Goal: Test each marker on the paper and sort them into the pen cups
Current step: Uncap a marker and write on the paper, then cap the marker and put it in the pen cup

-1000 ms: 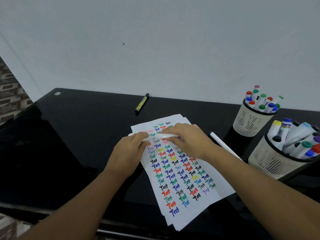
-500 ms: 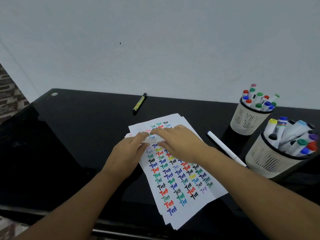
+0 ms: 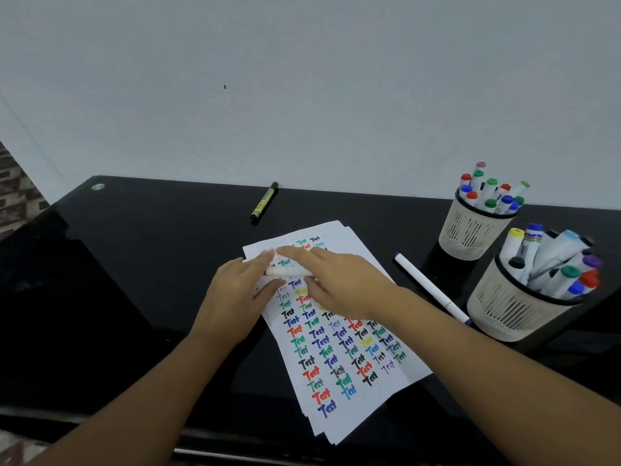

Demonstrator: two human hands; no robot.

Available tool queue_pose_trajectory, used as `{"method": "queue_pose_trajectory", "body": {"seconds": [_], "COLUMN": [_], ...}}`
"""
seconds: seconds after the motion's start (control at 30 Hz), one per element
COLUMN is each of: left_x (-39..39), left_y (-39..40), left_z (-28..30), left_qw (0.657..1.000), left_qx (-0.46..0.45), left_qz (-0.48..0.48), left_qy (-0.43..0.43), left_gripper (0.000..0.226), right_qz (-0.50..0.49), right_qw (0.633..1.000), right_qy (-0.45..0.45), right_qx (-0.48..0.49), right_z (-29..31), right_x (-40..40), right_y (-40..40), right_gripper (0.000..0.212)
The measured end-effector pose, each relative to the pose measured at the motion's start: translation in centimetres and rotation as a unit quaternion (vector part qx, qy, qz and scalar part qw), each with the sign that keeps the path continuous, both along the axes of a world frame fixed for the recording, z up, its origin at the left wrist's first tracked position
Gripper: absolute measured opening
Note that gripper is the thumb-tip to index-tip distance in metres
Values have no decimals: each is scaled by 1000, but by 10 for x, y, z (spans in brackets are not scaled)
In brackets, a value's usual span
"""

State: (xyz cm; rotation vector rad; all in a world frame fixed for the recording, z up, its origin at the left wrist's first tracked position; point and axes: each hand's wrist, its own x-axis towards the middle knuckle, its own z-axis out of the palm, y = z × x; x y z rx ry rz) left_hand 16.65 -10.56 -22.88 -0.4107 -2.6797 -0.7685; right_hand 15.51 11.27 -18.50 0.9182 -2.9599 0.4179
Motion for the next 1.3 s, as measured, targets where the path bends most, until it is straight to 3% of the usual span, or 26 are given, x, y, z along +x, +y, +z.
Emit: {"method": "queue_pose_trajectory", "body": {"seconds": [0.1, 0.23, 0.53, 0.6, 0.73, 0.83, 1.13, 1.3], "left_x": [-3, -4, -8, -9, -10, -11, -13, -13], "left_y": [1, 2, 0, 0, 0, 0, -1, -2], "left_z": [0, -1, -4, -4, -6, -8, -11, -9], "left_qw": [997, 998, 997, 997, 997, 997, 997, 994], "left_qx": [21, -34, -65, -62, -52, -45, -45, -55], "left_qz": [39, 7, 1, 6, 17, 23, 35, 43], "left_qy": [-64, -43, -47, -49, -51, -54, -56, -84], "left_gripper": [81, 74, 92, 86, 73, 74, 73, 85], "right_qz": [-24, -65, -169, -199, -233, -234, -255, -246], "right_qw": [999, 996, 960, 962, 969, 957, 951, 953], "right_qy": [24, 4, -91, -62, 79, 108, 80, 87], "right_qx": [-11, -68, -204, -176, 34, 131, 157, 157], "right_z": [9, 14, 1, 1, 0, -6, -32, -30], "right_x": [-1, -1, 14, 16, 13, 13, 26, 22], "right_y": [2, 16, 48, 54, 72, 85, 110, 111], "right_gripper": [67, 72, 50, 47, 48, 53, 41, 42]}}
